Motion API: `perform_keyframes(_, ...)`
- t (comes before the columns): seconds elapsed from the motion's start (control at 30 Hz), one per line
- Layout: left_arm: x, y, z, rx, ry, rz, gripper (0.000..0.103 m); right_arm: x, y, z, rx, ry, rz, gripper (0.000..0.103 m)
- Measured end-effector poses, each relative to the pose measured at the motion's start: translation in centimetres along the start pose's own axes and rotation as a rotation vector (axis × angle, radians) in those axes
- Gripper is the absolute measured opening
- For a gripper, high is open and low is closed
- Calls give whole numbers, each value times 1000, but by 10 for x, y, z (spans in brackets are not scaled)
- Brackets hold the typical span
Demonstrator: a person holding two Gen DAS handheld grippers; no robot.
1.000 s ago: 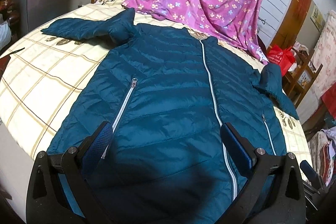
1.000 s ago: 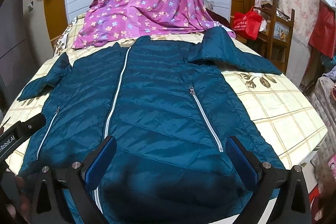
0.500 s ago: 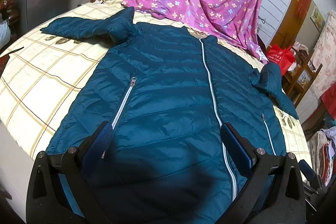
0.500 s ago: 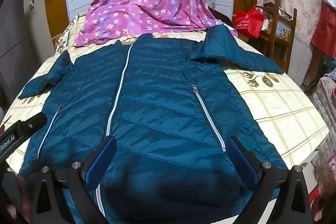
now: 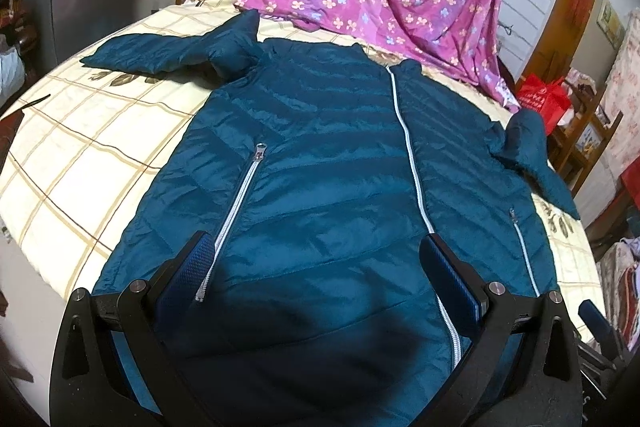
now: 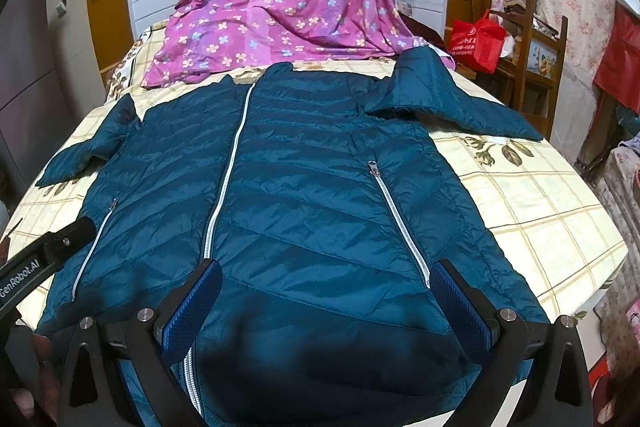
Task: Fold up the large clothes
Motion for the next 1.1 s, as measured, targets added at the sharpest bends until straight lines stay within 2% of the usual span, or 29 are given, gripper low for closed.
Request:
perform_keyframes(0.43,-3,5,-2,-31,-22,-10,103,5,-2,-1,-9,29,-1,103)
perform_keyframes(0.83,-4,5,-3,-35,-28,-11,103,-10,-13,-2,33,-39,42,103)
perform_keyframes(1.1,-1,4,-5,-41,-14,-8,103,0,-13,0,22,20,56,103)
Point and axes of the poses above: each gripper's, at about its wrist camera, not at the fingertips, and y roughly the way its jaws point, x to its right, z to its top, the point moved 7 cm from there along y, roughly the way its jaws point, and after that the axes turned 15 degrees about y, right-handed, at the moved point
